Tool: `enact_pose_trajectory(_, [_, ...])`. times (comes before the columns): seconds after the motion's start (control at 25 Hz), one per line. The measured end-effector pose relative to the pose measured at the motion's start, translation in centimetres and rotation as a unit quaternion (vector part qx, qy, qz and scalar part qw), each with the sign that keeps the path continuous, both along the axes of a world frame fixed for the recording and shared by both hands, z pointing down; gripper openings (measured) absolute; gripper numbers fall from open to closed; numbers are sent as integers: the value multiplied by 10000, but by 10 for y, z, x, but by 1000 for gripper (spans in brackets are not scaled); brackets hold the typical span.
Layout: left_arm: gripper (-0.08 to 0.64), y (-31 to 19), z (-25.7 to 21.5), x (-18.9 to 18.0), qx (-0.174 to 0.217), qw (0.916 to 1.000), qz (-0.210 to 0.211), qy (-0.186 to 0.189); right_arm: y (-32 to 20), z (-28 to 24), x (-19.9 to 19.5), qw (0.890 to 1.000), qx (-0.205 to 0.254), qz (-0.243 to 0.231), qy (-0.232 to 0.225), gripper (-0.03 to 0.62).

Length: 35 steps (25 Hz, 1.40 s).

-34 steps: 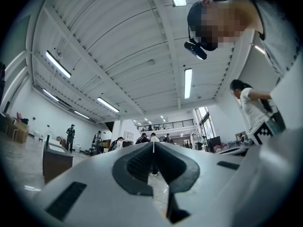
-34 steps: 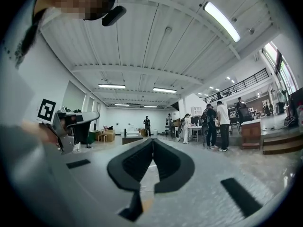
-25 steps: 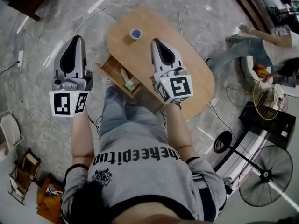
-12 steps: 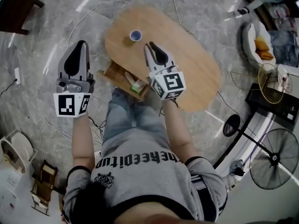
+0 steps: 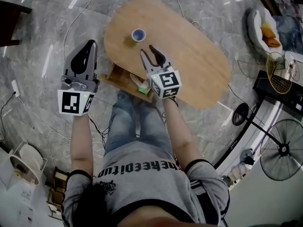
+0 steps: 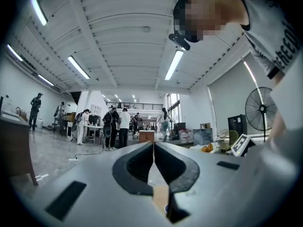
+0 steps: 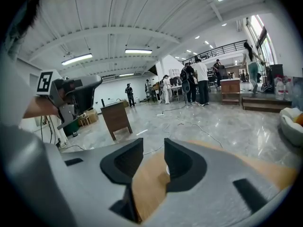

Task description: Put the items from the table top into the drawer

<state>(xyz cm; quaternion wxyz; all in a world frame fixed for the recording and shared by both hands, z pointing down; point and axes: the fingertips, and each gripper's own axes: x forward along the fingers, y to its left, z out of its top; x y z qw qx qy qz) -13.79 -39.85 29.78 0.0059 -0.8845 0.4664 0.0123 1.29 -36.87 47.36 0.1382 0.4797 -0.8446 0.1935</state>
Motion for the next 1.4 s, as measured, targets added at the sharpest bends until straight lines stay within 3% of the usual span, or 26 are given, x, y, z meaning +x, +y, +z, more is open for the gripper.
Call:
enact_pose_trajectory(0.44, [12,-21,79,21,-221,9977,647,32,-3,126,5,9986,-455,254,-43,236])
enact_pose_trajectory(0.88, [12,-14,147,34,-449,9945,940,95,-26,224,11,9970,-590,293,408,313])
enact_pose_trajectory(1.4, [12,-12,176,18,-534,9940,948,79,-77,263,-2,9959,-403,599,553,342])
